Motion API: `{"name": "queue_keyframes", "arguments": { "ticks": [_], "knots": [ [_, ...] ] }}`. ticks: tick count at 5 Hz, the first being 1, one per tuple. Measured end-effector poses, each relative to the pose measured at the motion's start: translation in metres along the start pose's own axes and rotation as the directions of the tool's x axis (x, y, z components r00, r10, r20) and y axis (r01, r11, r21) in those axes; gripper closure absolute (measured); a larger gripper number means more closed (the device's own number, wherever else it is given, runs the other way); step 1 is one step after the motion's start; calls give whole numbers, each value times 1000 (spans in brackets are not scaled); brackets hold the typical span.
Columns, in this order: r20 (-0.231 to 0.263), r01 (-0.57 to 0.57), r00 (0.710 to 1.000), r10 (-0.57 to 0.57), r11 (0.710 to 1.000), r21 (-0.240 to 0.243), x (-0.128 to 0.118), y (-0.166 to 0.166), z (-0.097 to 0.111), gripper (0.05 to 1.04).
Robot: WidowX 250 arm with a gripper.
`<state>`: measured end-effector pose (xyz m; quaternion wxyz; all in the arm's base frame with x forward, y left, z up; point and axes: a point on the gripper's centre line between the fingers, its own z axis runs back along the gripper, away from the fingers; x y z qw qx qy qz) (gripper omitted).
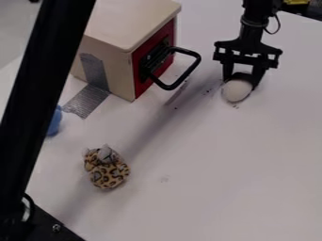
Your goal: Move the eggplant from top of the drawer to the table
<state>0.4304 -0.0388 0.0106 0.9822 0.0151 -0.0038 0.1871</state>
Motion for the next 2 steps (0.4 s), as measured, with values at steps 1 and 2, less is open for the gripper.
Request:
{"name": "queue_keyframes", "arguments": {
  "ticks": [1,2],
  "knots": [
    [53,3,999,-2,1000,-31,-6,1,45,81],
    [43,15,999,-13,998,-55,-17,3,70,85]
  ]
}}
